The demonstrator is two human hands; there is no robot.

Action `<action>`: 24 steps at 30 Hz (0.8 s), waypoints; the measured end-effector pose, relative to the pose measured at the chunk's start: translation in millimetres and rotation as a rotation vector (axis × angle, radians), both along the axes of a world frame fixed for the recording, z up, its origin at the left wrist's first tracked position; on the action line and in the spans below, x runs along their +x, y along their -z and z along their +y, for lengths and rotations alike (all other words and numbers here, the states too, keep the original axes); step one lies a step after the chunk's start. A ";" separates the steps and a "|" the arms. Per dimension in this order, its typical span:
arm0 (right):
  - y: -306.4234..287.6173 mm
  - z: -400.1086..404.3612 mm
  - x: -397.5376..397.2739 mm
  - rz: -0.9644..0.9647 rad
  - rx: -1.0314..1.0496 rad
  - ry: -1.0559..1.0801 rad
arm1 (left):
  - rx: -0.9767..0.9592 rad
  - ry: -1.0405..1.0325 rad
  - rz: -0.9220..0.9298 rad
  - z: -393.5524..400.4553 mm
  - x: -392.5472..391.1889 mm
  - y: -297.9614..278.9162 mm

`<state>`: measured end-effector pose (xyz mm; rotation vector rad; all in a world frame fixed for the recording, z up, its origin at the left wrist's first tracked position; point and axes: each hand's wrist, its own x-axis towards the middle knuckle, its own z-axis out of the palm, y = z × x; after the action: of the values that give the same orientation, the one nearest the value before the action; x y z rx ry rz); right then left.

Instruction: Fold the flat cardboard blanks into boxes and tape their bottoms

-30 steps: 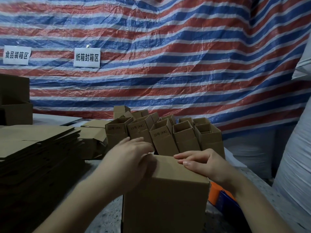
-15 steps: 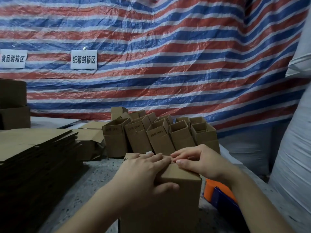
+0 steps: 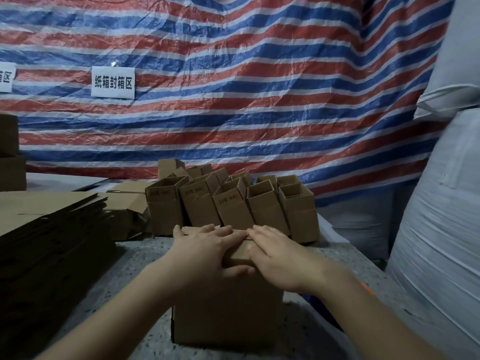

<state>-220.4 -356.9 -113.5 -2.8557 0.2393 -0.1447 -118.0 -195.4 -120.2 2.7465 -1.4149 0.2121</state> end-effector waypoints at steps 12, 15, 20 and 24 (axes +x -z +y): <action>7.5 6.7 11.1 -0.072 0.088 0.038 | -0.045 0.036 0.019 6.0 -2.3 -6.5; 7.4 6.8 12.1 -0.042 0.001 0.062 | -0.023 0.030 0.006 4.5 -0.2 -3.2; 5.1 9.2 12.8 0.000 -0.095 0.098 | 0.024 -0.004 -0.011 2.9 -0.6 -0.9; 1.7 2.0 12.3 -0.030 0.028 0.075 | 0.000 0.000 -0.013 3.1 0.1 0.8</action>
<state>-208.1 -354.9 -115.2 -2.8151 0.3397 -0.1977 -117.9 -192.3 -121.1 2.7504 -1.4182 0.2297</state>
